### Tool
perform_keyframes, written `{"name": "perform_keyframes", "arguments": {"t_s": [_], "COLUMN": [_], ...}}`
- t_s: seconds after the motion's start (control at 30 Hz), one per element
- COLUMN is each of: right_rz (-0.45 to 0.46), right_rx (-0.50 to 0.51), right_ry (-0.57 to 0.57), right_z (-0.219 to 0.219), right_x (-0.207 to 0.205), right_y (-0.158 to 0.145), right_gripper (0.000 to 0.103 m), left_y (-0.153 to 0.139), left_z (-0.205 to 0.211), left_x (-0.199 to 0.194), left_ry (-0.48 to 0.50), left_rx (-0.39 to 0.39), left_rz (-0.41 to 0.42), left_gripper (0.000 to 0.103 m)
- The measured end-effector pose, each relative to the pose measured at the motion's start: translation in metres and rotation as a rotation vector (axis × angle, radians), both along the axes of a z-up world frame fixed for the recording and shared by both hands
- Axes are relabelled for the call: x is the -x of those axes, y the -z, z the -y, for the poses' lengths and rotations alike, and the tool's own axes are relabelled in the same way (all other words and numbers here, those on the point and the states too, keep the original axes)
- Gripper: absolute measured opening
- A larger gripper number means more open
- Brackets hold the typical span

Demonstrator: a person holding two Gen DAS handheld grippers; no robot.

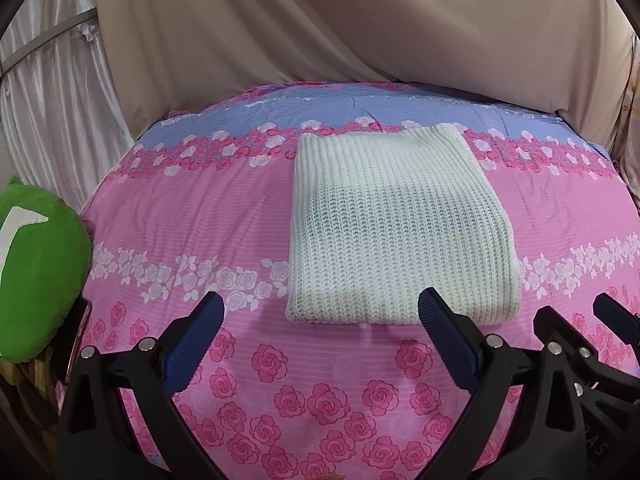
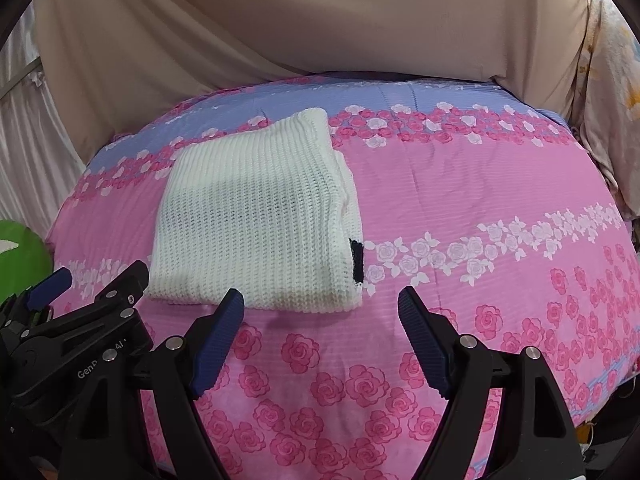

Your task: Fold small clothes

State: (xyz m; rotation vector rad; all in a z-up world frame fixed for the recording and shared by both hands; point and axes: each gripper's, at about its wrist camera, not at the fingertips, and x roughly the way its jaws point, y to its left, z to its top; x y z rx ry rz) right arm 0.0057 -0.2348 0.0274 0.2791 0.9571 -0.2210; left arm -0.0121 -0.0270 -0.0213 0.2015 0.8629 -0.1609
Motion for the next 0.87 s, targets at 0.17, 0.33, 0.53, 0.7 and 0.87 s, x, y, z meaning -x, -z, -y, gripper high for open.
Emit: {"name": "perform_keyframes", "arguments": {"t_s": [0.17, 0.33, 0.53, 0.7, 0.87], "right_rz": [-0.005, -0.003, -0.015, -0.024, -0.034], "right_rx": [-0.003, -0.001, -0.002, 0.002, 0.005], "right_ry": [0.003, 0.0, 0.012, 0.014, 0.015], "right_z": [-0.0008, -0.0007, 0.0002, 0.001, 0.0018], "right_x": [-0.0006, -0.0009, -0.0015, -0.003, -0.0043], "right_y": [0.0012, 0.0013, 0.0041, 0.0055, 0.0075], "right_gripper": [0.077, 0.077, 0.077, 0.077, 0.077], "left_y": [0.0007, 0.0013, 0.0047, 0.0058, 0.0091], "left_z": [0.0005, -0.0003, 0.0029, 0.0061, 0.0075], "left_x": [0.0003, -0.002, -0.0041, -0.004, -0.0068], "left_ry": [-0.004, -0.014, -0.01, 0.008, 0.015], "left_rx": [0.001, 0.007, -0.003, 0.003, 0.001], "left_rz": [-0.003, -0.001, -0.012, -0.018, -0.031], "left_gripper": [0.096, 0.097, 0.097, 0.091, 0.09]}}
